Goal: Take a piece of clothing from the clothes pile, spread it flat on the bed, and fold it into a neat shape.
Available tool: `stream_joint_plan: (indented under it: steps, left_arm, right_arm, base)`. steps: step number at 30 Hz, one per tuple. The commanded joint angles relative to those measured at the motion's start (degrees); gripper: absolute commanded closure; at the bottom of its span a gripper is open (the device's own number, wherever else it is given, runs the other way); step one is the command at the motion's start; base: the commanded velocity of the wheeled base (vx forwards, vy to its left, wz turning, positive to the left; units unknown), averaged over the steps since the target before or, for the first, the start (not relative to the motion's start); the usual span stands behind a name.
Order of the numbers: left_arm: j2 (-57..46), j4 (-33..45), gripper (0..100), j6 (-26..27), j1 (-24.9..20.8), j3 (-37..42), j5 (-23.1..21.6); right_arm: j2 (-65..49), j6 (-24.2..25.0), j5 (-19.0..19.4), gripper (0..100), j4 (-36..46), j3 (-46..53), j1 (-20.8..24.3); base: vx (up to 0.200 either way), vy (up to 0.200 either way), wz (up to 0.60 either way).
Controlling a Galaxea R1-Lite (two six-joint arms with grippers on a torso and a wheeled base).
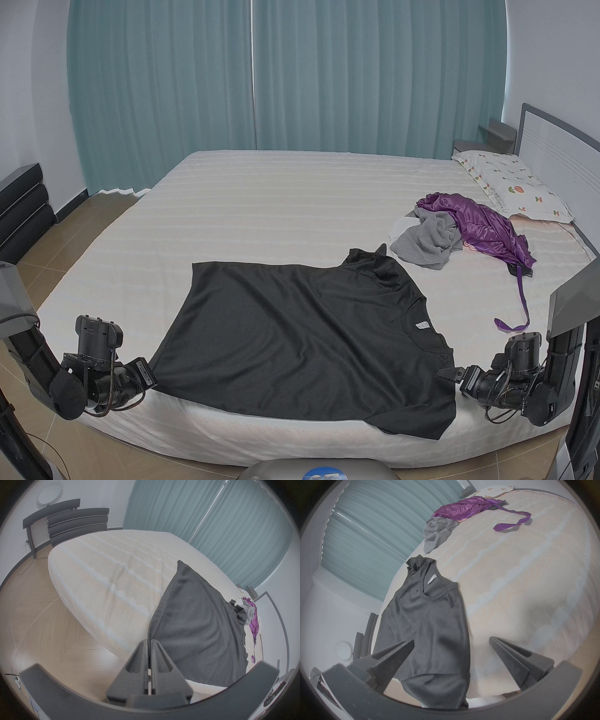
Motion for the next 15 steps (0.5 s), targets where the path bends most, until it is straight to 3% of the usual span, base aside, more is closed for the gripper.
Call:
stream_joint_plan:
  steps: [1, 2, 15]
  left_arm:
    - [0.3, 0.0, 100, 0.0, 0.0, 0.0, 0.0]
    - [0.3, 0.0, 100, 0.0, 0.0, 0.0, 0.0]
    - [0.5, -0.1, 100, 0.0, 0.0, 0.0, 0.0]
  right_arm:
    - [1.8, 0.3, 0.1, 0, 0.1, -1.5, -0.5]
    - [1.8, 0.3, 0.1, 100, 0.1, -1.5, -0.5]
    - [2.0, 0.6, -0.1, 100, 0.2, -6.2, -0.6]
  base:
    - [0.000, 0.000, 0.00]
    - [0.000, 0.000, 0.00]
    - [0.000, 0.000, 0.00]
